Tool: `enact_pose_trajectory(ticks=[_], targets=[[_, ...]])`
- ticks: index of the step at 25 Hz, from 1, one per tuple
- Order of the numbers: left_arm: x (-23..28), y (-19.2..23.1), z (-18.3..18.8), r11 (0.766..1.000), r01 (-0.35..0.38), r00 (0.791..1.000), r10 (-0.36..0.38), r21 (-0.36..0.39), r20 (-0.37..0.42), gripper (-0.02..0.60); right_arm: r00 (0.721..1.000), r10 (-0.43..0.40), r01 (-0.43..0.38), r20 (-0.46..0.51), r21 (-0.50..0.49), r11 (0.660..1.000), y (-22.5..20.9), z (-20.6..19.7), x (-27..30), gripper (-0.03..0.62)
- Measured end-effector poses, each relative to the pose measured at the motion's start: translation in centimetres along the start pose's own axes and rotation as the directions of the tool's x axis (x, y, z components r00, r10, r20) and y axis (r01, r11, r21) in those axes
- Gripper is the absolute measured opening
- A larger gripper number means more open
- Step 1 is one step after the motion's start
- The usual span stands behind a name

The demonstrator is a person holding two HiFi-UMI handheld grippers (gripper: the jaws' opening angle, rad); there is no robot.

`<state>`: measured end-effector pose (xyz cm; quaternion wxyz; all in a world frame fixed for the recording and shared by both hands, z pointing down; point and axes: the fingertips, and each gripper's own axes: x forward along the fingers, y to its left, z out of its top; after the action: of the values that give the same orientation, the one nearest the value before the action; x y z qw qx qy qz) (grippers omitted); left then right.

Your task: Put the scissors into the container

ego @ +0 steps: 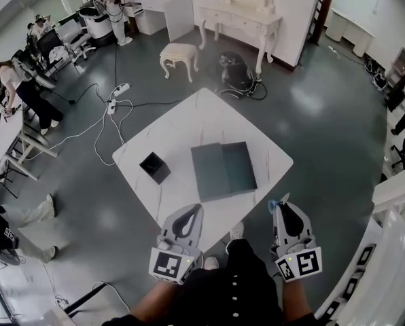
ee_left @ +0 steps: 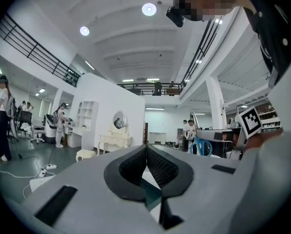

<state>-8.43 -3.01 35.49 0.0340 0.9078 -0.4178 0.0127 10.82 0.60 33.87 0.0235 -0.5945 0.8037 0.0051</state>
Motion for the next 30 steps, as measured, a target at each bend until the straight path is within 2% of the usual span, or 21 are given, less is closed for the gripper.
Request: enact_pose_trajectory(ticks=[8,16,26,30], targets=[[6.7,0.9,-1.2,0.999,-0.028,0.999,0.027,-0.025,-0.038,0.026,0.995,0.085,-0.083,-0.05,0.04,0.996,-4.5,-2.0,6.8,0.048],[11.3,1.7,-2.2,0.996,-0.054,0.998,0.052,-0.073,-0.036,0.026,0.979,0.166,-0.154,-0.122,0.102,0.983,-7.9,-5.9,12.3,0.046],[14.1,3.1,-5.6,0.987,-0.116,0.986,0.101,-0.114,-0.133,0.026,0.927,0.288,-0.219,-0.242,0.274,0.936,-9.2,-15.0,18.6,0.048],[14.9,3.2,-7.1,0.982,-0.131,0.978,0.106,-0.135,-0.179,0.026,0.889,0.331,-0.204,-0.317,0.372,0.905,-9.4,-19.2,20.5,0.047]])
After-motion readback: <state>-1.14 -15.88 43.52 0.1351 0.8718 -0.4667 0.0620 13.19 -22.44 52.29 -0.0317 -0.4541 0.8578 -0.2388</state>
